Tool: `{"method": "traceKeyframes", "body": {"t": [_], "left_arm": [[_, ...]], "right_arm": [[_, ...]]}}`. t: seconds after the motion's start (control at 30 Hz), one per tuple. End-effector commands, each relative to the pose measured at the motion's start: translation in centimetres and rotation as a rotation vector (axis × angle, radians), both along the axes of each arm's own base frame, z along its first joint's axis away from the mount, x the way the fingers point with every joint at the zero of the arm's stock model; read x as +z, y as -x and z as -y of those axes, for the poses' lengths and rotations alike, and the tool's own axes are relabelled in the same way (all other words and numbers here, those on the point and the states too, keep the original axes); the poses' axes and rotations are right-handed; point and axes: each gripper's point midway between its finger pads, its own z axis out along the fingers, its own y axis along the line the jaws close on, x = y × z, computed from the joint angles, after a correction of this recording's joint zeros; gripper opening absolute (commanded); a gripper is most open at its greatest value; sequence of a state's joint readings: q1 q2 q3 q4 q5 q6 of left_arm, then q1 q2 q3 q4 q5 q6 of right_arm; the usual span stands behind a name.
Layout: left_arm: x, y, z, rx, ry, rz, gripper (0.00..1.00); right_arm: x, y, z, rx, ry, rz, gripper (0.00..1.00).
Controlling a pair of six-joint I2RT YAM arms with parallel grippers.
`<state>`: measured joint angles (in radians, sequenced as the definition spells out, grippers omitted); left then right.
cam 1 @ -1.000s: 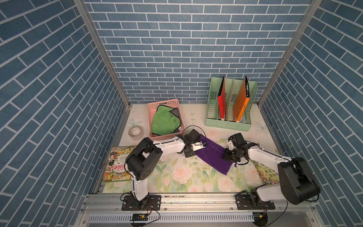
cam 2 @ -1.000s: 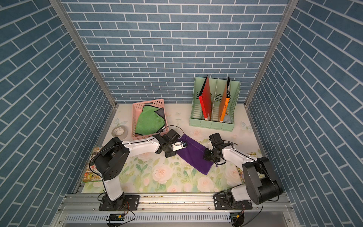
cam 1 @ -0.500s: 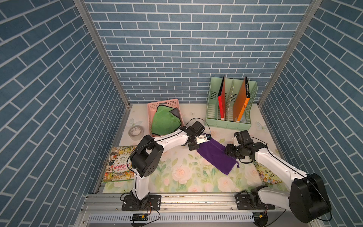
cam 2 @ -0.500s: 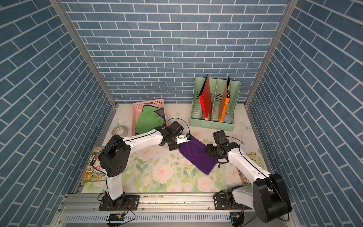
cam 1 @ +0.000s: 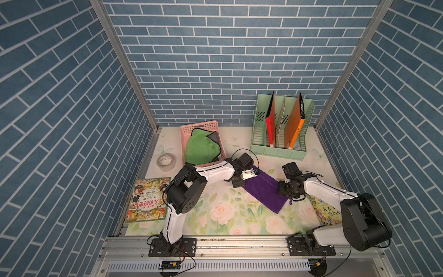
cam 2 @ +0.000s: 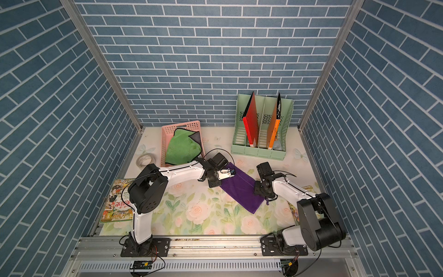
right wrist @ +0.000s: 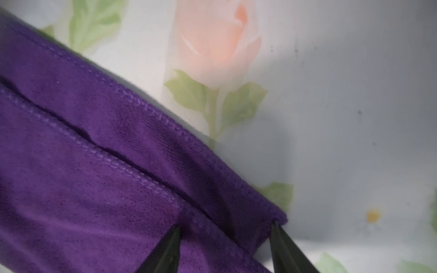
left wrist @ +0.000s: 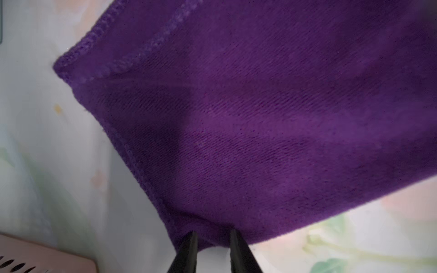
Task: Fold the square dishcloth
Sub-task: Smooth out the cleaning item at the center of the board.
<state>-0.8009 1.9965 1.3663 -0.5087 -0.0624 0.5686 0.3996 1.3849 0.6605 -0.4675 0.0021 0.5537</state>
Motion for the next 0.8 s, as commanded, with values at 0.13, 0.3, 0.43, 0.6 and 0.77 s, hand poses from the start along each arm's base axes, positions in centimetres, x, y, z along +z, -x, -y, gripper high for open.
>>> {"method": "traceKeyframes", "body": {"t": [0.13,0.3,0.43,0.6,0.77], "left_arm": [[0.5,-5.9,-4.7,0.108,-0.131,0.223,0.3],[2.1,-8.9,-3.8,0.141,-0.07,0.314,0.3],[4.9,-10.5,-1.9,0.162,0.013,0.354,0.3],[8.2,-7.6,-0.4,0.074,0.119,0.24,0.39],[6.5,-2.2,-1.2,0.025,0.107,0.089,0.43]], "right_arm": [[-2.3,5.5,-2.4,0.043,-0.037,-0.126,0.57],[-1.4,7.8,-5.4,0.059,-0.156,-0.143,0.57],[0.3,9.4,-8.0,0.11,-0.252,-0.169,0.6],[4.8,6.1,-5.9,0.149,-0.12,-0.081,0.67],[4.9,1.6,-3.2,0.096,-0.096,-0.04,0.65]]}}
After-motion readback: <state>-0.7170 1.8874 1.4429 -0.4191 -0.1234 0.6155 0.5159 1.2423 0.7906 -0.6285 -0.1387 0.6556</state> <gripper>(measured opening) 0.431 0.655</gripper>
